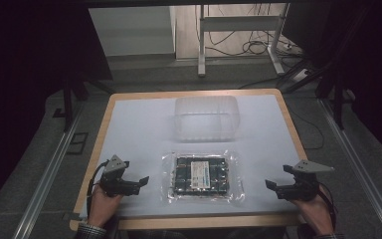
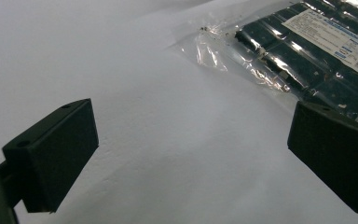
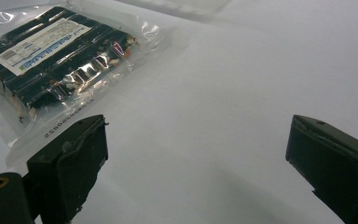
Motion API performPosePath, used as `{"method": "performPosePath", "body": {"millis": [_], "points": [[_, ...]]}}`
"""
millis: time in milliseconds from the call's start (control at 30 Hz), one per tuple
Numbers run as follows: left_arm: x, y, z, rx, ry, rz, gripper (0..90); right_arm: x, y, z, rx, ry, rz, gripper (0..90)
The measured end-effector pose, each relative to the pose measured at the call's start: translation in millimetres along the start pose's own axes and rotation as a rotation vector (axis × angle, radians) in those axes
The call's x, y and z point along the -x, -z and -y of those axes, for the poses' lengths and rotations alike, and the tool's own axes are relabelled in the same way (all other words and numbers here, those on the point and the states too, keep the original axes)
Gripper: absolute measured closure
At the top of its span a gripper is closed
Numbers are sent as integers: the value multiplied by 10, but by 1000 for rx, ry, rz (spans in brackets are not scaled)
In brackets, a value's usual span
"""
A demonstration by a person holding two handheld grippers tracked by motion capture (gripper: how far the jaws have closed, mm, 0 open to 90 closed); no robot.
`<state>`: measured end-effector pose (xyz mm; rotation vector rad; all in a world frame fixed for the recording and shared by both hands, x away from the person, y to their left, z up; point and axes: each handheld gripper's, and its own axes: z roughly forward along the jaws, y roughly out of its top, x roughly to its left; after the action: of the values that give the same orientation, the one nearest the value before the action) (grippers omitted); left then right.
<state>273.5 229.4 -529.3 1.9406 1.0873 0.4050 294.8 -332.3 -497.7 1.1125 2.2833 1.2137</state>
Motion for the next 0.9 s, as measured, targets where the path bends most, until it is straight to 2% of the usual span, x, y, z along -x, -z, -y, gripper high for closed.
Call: {"method": "performPosePath", "body": {"millis": [300, 733, 800, 900], "points": [[41, -35, 0, -20, -32, 3, 26, -50, -28, -23, -2, -5, -21, 55], [40, -23, -2, -10, -34, 0, 29, -159, -113, -72, 11, -27, -80, 54], [32, -11, -3, -7, -33, -2, 34, -197, -149, -84, -2, -4, -99, 55], [28, -10, -3, -6, -31, -4, 35, -230, -174, -90, -14, 6, -116, 55]]}}
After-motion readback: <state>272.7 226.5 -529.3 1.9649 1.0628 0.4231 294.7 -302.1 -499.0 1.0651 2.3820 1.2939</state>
